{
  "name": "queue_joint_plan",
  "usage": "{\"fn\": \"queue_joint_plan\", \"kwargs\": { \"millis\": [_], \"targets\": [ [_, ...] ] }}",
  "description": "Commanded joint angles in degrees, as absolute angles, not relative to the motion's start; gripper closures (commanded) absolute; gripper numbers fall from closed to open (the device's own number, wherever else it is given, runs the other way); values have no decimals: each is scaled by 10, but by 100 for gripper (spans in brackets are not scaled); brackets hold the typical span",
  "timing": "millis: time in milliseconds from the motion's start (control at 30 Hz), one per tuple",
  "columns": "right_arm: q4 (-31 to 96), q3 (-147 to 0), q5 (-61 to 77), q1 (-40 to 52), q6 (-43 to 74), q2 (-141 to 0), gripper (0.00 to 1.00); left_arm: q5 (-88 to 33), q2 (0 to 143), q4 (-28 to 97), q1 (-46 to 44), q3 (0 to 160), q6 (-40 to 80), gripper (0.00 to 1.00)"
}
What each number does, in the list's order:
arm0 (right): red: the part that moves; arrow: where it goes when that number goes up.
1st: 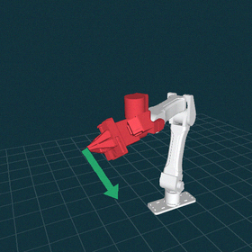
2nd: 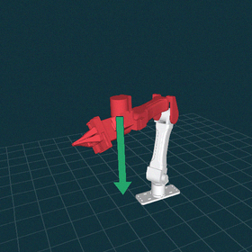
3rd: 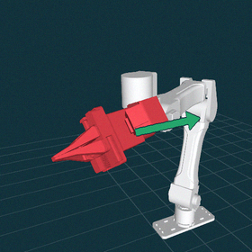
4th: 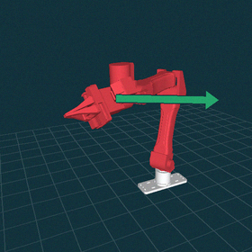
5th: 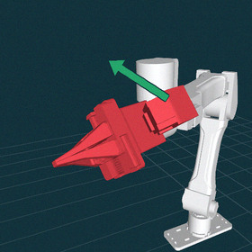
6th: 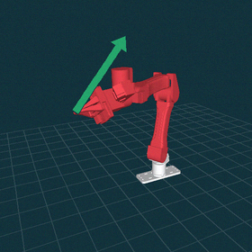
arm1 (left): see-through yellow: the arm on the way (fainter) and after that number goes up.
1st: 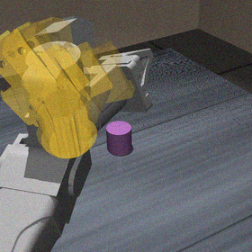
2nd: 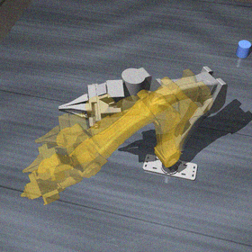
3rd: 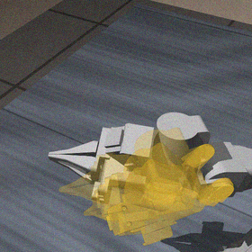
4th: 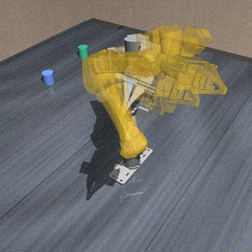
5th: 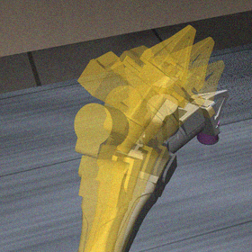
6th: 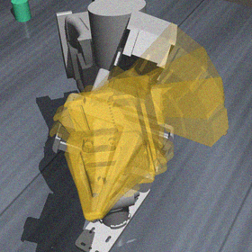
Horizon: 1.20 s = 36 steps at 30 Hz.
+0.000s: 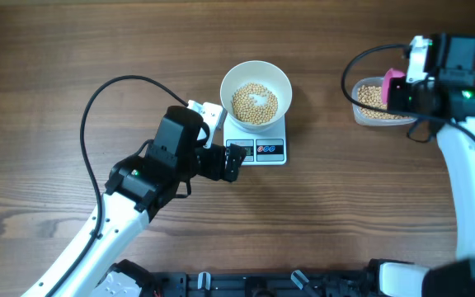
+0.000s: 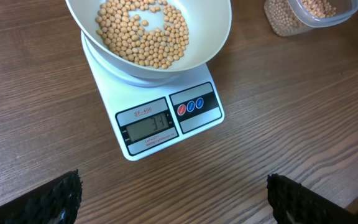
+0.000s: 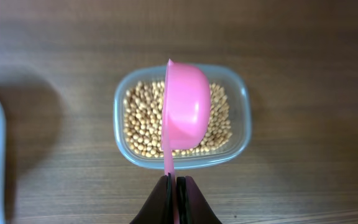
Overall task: Scoop item into bowl and weigh 150g on scale
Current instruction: 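Hold the pink scoop above the soybean tub with the right gripper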
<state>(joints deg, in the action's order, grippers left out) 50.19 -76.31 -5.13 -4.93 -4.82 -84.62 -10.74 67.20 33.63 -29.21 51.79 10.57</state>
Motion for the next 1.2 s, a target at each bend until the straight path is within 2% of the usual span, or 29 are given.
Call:
{"fn": "queue_joint_plan", "kwargs": {
  "millis": [0,600,733,1167],
  "targets": [
    [503,-757,-49,-49,-58,-887,96,-104,673,336,-295,517,95,0],
    [487,-757,-90,-50,-58,-953,96,-104,673,336,-295,517,95,0],
    [491,-757,-90,-50,-44,-954,90,-104,673,336,-295,517,95,0],
    [507,-757,-90,-50,-28,-946,90,-104,673,336,-295,517,95,0]
  ]
}}
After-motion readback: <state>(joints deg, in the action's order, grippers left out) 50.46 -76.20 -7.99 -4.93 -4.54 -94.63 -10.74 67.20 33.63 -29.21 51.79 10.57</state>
